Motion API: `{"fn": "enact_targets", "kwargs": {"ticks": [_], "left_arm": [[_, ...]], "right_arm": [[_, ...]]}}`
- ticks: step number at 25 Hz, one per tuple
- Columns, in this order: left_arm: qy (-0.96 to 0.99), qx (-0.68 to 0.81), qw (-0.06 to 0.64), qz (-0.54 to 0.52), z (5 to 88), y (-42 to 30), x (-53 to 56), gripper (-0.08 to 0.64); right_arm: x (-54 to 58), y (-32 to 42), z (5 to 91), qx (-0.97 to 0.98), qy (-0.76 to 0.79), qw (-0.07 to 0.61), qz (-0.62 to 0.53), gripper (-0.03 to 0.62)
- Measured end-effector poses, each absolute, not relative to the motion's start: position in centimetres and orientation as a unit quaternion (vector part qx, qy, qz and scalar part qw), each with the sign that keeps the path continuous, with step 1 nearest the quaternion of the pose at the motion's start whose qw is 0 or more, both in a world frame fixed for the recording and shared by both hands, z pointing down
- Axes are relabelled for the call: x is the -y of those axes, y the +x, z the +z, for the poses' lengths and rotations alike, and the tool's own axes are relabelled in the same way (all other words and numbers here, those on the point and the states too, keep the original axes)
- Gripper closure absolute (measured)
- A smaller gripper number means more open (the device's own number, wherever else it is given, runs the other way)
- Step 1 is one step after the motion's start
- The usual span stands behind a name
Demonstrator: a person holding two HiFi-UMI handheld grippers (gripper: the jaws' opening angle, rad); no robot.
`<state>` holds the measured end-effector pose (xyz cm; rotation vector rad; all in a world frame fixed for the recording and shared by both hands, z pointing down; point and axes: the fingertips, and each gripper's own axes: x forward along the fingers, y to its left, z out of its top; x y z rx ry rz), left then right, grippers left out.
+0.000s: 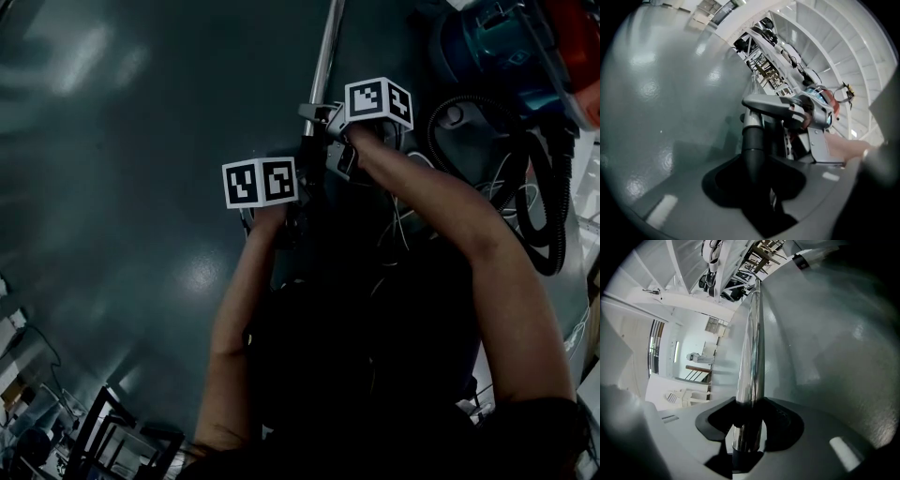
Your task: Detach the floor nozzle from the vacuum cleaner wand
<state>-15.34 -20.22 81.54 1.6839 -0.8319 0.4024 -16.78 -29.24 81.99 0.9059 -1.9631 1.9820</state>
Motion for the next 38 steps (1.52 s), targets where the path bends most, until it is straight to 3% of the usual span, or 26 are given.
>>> {"fn": "enact_targets", "kwargs": {"ticks": [4, 9, 11, 24, 38], "left_arm": [[0.725, 0.353, 0.558, 0.197, 81.6, -15.2, 19.0, 0.422], [0.718, 0.343, 0.572, 0.198, 82.9, -15.9, 14.2, 0.426], [0.717, 0.344, 0.576, 0.191, 83.0, -16.5, 14.8, 0.426], [0.73, 0.354, 0.557, 0.178, 81.9, -16.4, 17.0, 0.426], [0.727, 0.354, 0.563, 0.17, 82.7, -16.6, 19.6, 0.425]], "right_arm": [[29.6, -16.4, 82.1, 0.658, 0.317, 0.1, 0.675, 0.425], [37.0, -9.1, 79.4, 0.657, 0.411, -0.006, 0.633, 0.426], [37.6, -8.5, 78.9, 0.657, 0.416, -0.018, 0.628, 0.426], [35.7, -9.4, 78.7, 0.655, 0.399, -0.013, 0.641, 0.426], [31.3, -10.6, 80.7, 0.656, 0.374, 0.066, 0.652, 0.425]]}}
